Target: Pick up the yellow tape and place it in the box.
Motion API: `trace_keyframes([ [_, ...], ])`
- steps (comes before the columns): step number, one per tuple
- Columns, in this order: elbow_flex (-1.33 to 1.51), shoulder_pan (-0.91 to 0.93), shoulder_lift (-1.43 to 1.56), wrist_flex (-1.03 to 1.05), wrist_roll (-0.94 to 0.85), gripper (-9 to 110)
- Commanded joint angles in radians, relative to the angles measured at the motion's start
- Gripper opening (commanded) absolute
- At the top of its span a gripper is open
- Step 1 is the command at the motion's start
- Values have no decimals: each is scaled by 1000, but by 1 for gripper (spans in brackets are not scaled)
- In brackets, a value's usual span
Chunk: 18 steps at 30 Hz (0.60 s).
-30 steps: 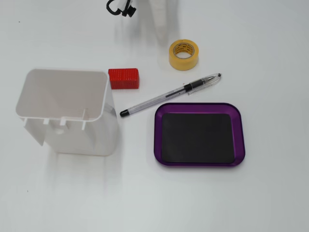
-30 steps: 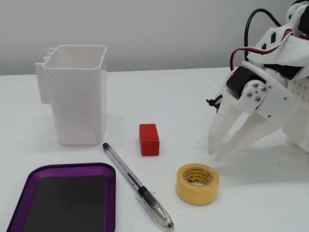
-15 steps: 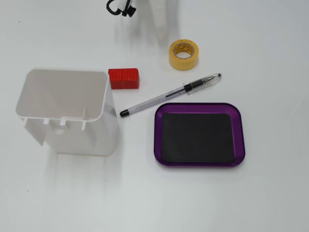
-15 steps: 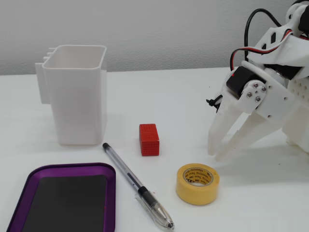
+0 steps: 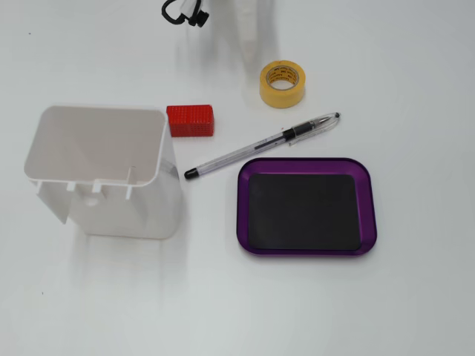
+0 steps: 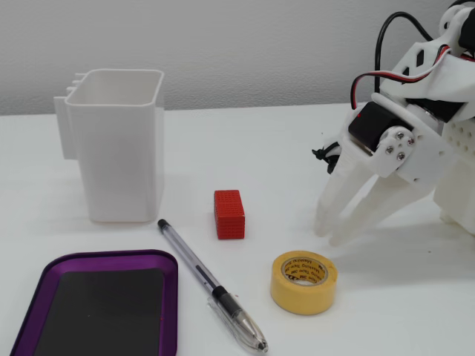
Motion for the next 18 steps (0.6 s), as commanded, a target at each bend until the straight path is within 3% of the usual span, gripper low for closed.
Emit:
trace_keyframes([
  [1, -32, 37, 110, -31, -124, 7],
  [9, -204, 95, 74, -37, -132, 8],
  [18, -434, 84, -462, -43, -201, 9],
])
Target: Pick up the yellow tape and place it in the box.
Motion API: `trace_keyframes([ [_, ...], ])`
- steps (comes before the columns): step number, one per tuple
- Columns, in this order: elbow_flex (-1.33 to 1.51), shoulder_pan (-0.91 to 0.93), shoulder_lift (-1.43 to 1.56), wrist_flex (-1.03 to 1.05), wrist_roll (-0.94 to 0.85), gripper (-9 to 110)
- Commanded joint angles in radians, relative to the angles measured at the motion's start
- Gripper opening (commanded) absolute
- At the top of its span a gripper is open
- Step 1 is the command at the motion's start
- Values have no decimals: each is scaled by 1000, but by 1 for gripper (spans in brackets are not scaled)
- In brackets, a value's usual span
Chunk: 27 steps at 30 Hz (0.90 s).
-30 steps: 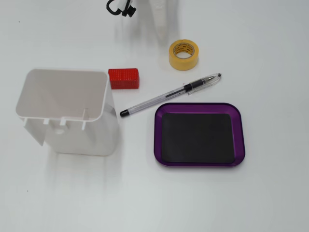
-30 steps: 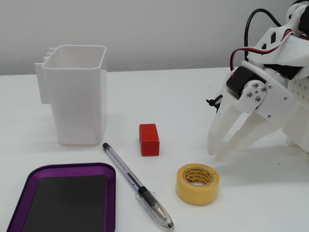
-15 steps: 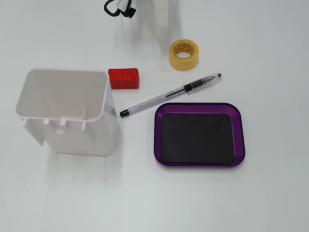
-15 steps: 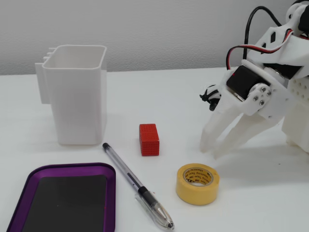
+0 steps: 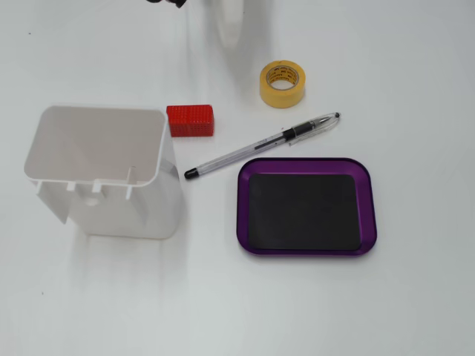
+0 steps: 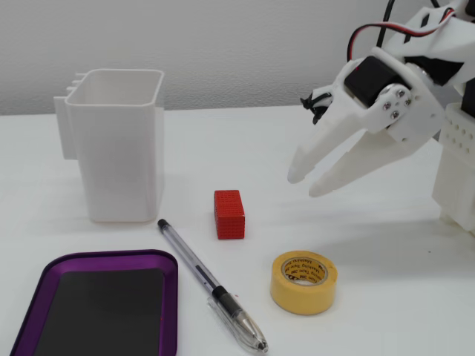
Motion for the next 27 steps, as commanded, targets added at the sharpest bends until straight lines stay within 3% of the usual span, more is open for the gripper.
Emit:
trace_keyframes([
  [1, -189, -32, -256, -3, -9, 10],
  [12, -405, -282, -804, 12, -3, 14],
  [27, -316, -281, -884, -176, 23, 14],
])
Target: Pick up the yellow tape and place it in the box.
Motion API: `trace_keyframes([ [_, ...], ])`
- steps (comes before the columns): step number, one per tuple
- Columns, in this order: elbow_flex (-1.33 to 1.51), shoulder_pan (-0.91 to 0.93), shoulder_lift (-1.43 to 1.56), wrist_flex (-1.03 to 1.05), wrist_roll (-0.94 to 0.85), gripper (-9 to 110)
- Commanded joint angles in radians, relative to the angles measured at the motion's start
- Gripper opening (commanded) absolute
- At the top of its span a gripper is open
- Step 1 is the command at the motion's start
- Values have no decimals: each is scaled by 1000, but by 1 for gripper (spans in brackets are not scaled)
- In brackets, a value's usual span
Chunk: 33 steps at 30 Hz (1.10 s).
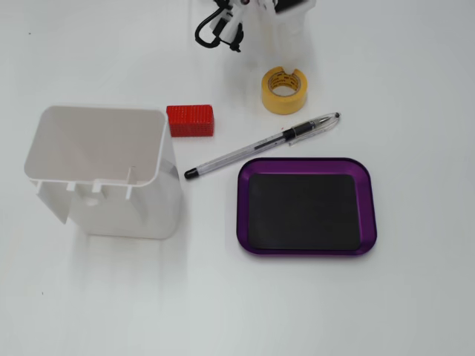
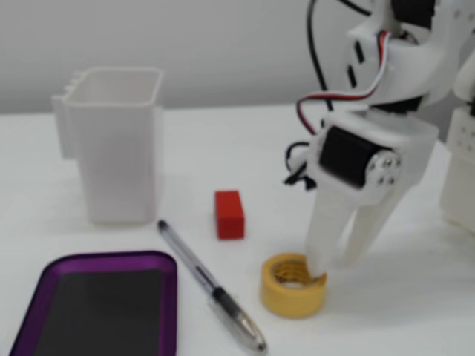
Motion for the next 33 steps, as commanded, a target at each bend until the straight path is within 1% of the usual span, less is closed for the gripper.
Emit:
trace_keyframes([
  [1, 43, 0, -2, -57, 8, 14],
  [7, 67, -5, 14, -38, 11, 14],
  [13, -20, -5, 15, 41, 11, 14],
  [16, -32, -5, 14, 35, 35, 14],
  [33, -34, -5, 15, 26, 44, 14],
])
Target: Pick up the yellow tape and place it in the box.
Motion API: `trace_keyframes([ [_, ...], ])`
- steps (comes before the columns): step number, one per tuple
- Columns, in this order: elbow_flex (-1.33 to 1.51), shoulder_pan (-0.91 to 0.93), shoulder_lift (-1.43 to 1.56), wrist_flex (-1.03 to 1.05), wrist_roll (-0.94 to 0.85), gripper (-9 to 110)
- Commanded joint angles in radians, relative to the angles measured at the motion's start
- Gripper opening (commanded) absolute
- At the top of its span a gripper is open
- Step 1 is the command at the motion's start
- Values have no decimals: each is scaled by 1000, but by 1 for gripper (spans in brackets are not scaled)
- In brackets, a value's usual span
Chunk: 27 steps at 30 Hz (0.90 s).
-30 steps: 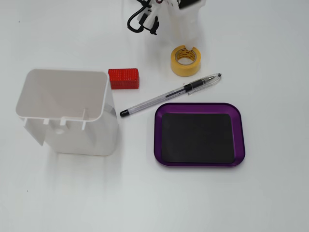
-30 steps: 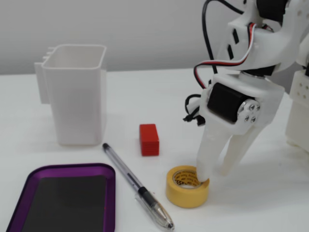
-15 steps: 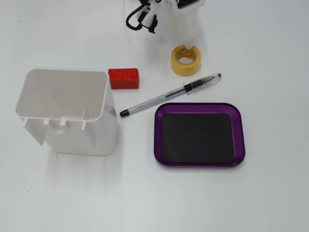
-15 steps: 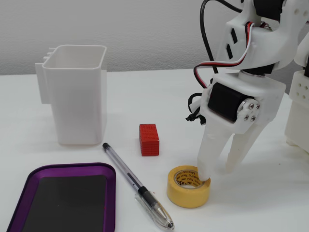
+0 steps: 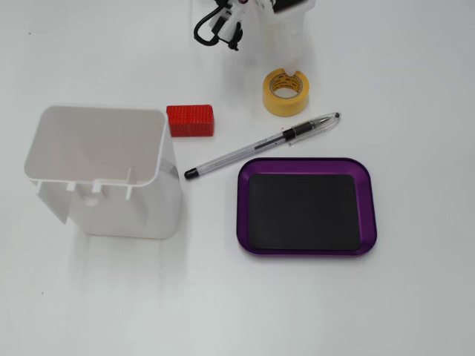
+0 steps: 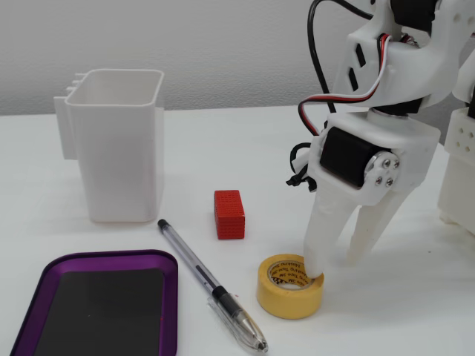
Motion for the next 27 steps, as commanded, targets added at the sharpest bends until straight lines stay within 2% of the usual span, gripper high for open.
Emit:
trace_keyframes([
  [1, -32, -3, 9, -5, 25, 14],
  [13, -84, -2, 6, -9, 64, 15],
  [27, 107, 2, -9, -224, 29, 14],
])
